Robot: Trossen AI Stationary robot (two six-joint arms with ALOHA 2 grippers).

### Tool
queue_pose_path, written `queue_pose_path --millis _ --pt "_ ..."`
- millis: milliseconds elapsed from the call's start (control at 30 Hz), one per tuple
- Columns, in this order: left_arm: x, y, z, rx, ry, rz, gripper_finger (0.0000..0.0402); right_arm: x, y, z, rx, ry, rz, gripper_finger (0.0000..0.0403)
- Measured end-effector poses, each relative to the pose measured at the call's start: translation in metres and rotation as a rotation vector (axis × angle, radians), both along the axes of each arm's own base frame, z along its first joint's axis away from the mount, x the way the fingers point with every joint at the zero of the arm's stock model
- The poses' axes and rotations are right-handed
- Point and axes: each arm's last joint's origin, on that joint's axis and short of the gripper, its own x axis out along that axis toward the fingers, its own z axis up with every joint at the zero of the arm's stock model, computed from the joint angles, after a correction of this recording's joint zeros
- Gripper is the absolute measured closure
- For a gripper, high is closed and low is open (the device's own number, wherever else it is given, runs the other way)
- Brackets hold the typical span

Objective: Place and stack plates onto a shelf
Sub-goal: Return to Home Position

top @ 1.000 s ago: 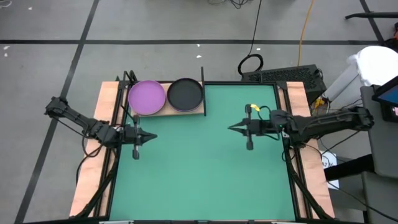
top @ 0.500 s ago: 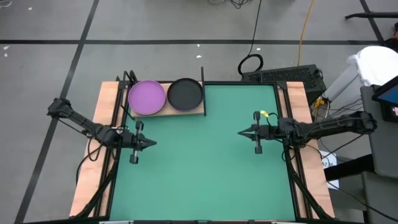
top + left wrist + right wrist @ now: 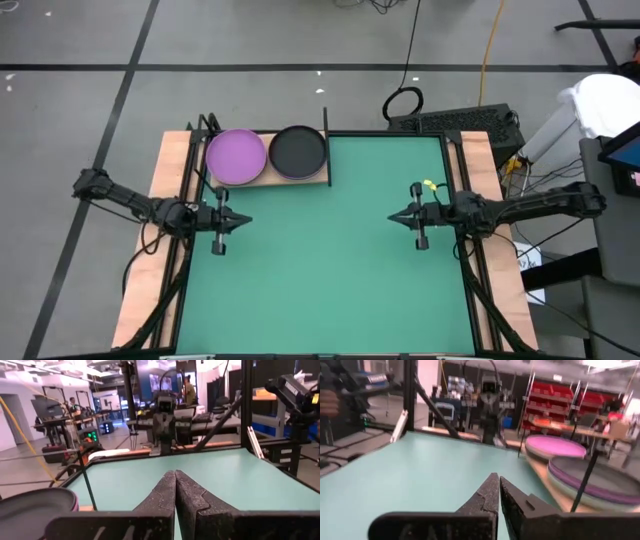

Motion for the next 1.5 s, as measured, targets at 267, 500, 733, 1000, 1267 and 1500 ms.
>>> queue_pose_path --millis 267,500,733,1000,1267,1500 --pt "-0.003 0.002 -0.005 -0.004 0.043 0.002 0.04 -0.005 -0.002 0.001 -0.001 0.004 -0.015 0.0403" --pt "-0.011 0.005 -0.006 -0.005 0.041 0.002 0.04 -0.012 -0.003 -0.002 0.003 0.042 -0.044 0.0403" --pt "-0.016 0.007 -0.005 -0.002 0.033 0.016 0.04 -0.019 -0.003 0.0 0.001 0.025 -0.043 0.0403" --pt "-0.016 0.008 -0.006 0.024 0.034 0.038 0.04 -0.026 -0.003 -0.001 -0.002 0.03 -0.041 0.0403" --pt "-0.014 0.015 -0.006 0.033 0.035 0.101 0.04 -0.032 -0.003 0.0 -0.013 0.01 -0.045 0.0403" --pt "-0.013 0.018 -0.007 0.008 0.042 0.065 0.04 -0.039 -0.004 -0.001 -0.014 0.003 -0.047 0.0403"
